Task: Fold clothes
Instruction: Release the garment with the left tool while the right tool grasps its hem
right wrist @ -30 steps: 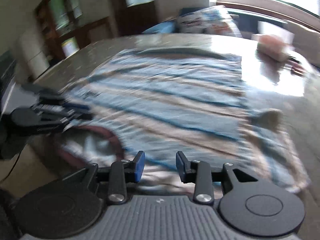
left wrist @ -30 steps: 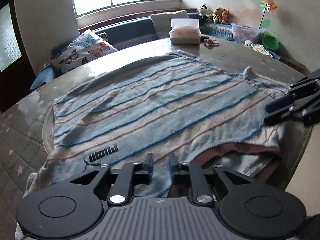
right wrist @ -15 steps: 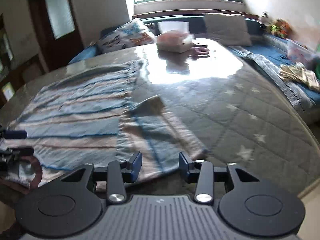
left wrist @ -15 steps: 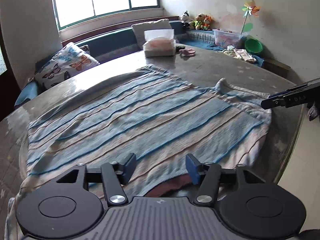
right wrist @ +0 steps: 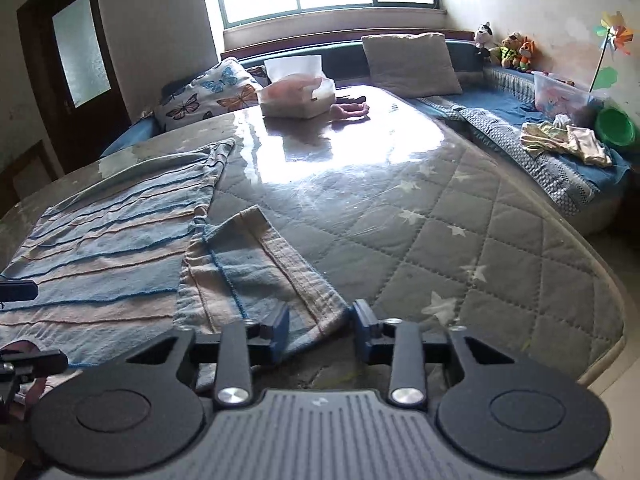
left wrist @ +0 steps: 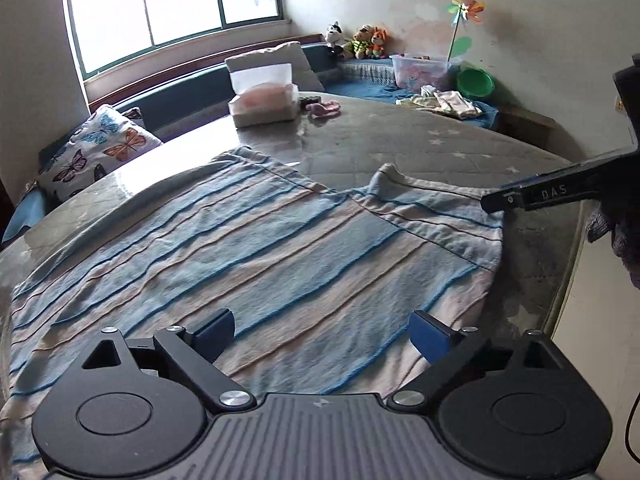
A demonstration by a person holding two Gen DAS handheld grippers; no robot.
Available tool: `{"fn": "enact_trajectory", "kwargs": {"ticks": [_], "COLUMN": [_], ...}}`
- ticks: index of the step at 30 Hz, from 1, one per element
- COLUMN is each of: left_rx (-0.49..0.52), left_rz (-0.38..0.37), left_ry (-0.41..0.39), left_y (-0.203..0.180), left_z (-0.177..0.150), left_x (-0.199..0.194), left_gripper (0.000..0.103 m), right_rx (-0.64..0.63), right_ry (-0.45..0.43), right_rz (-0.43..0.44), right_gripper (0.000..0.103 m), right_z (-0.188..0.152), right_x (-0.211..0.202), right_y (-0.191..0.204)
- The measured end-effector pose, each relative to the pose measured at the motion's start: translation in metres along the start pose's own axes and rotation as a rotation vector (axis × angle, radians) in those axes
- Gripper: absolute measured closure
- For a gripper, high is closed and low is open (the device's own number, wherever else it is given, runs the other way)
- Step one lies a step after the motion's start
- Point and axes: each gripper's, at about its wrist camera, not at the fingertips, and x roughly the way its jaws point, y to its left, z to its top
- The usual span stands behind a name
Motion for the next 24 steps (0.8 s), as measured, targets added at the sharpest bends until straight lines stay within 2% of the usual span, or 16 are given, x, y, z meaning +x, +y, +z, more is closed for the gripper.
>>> {"fn": "enact_trajectory", "kwargs": {"ticks": [2,5,9,16,20,24], "left_rx": [0.008,0.017,0.018,-0.011,-0.038,-0.065], "left_rz": [0.000,0.004,0.007,0.033,0.054,0.077], "left_ry": [0.007,0.015,0.023,0.015,0.008,0.006], "left_y": [-0.004,-0.007,-0.007,0.002,0.010,0.018], "left_z": [0.000,-0.002,-0.005,-0.009,-0.012,-0.016], "left_x": [0.003,0.008,0.010,0.003,-0.003,-0.009], "left_gripper": [0.007,0.007,0.007,0.007,0.005,0.005], "right_rx": [0.014,0.047,0.039,-0.038,-0.106,-0.156], "right_ry": [-0.002,-0.010,-0.048,-0.110,-0.109,-0.070], "right_rz": [0.004,0.030,0.070,0.233,0.324,0.388], "right_gripper": [0.091,0.094,0.095,0.095,0.095,0.095], "right_z": [0.000,0.002,0.011,0.030,0.033,0.026], "right_x": [-0.001,-0.004,-0.019,-0.047,-0.049,-0.037], "right_y": [-0.003,-0.006,0.000,0.035,0.064,0.092]}}
